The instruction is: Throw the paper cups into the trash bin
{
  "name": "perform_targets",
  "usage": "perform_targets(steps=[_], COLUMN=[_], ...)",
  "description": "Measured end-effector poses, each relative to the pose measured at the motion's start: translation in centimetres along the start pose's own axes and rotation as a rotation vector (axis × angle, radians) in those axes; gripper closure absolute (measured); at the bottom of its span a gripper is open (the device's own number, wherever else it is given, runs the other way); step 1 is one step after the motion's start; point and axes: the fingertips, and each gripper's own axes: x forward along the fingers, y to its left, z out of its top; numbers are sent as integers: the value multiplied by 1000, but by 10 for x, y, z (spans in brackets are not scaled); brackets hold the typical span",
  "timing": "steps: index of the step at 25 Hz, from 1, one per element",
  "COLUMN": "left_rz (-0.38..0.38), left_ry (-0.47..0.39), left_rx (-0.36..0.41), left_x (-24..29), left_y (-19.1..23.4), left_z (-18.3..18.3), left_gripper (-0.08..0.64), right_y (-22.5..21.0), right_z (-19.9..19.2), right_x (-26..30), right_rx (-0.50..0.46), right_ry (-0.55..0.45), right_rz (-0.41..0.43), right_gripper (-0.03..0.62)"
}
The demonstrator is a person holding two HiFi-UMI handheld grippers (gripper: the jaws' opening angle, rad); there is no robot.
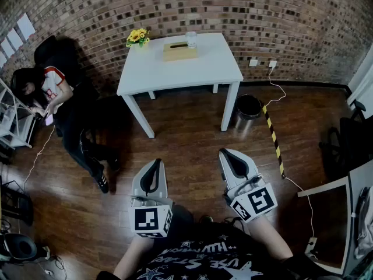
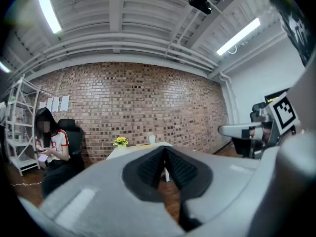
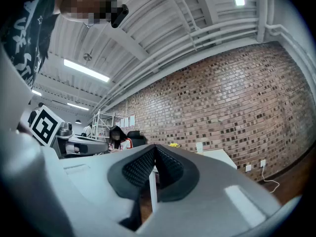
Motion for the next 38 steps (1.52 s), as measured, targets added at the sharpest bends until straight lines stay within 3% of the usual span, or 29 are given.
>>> perform_targets(steps=[7, 14, 25, 31, 38], left_rz=[8, -37, -78, -125, -136], left_ry=[8, -3, 16, 1, -12], left_rx=[15, -1, -7, 26, 29], left_x=[17, 82, 214, 274, 319], left_y=[11, 31, 114, 167, 211], left_z=[-15, -24, -38, -22, -20], left_gripper=[555, 555, 555, 555, 555], right_y=[-28, -61, -108, -129, -137], right_z=[-9, -18, -35, -32, -35], right_x=[3, 39, 179, 264, 334], right_rx=[1, -41, -63, -77, -101], right_ry=[-2, 26, 66, 78, 92], right_rz=[-74, -121, -145, -170, -164], right_gripper=[584, 584, 584, 584, 584])
